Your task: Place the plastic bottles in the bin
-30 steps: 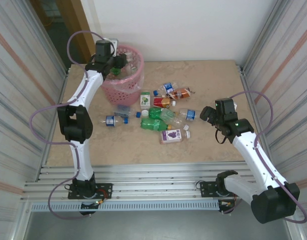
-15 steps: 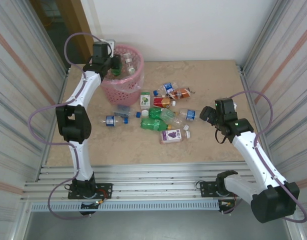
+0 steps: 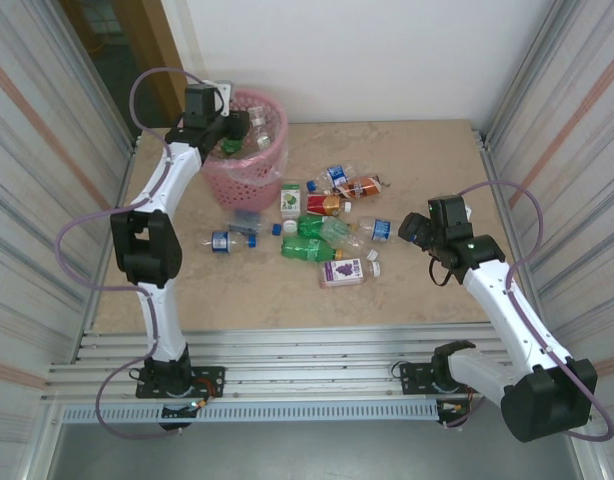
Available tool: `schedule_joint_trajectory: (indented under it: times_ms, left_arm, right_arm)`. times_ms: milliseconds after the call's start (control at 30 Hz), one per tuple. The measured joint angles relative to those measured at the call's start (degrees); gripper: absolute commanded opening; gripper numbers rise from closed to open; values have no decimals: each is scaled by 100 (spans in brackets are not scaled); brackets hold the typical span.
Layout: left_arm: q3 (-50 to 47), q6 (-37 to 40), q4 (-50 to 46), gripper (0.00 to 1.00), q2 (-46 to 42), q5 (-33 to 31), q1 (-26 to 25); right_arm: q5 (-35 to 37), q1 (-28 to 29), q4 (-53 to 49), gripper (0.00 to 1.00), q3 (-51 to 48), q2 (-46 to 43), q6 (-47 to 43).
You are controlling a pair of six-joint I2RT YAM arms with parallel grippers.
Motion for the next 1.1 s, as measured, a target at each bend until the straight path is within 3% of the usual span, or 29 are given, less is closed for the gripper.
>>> schedule_joint_trajectory:
  times_ms: [367,667,833,1100]
  left_arm:
    - [-715,35,68,70,-1690,61,-9]
    - [-3305,170,422,73,-4011,-184,-219]
    - [-4787,181,411,75,-5167,-481,-588]
    - [-6269,205,103,76,-6321,-1064,-1735]
  right_arm:
    - [0,0,4,98,-66,-2,0]
    - [0,-2,48,98,-144,-57,0]
    - [-7,-2,120,98,-151,-55,0]
    - [-31,-2,199,98,-151,-13,0]
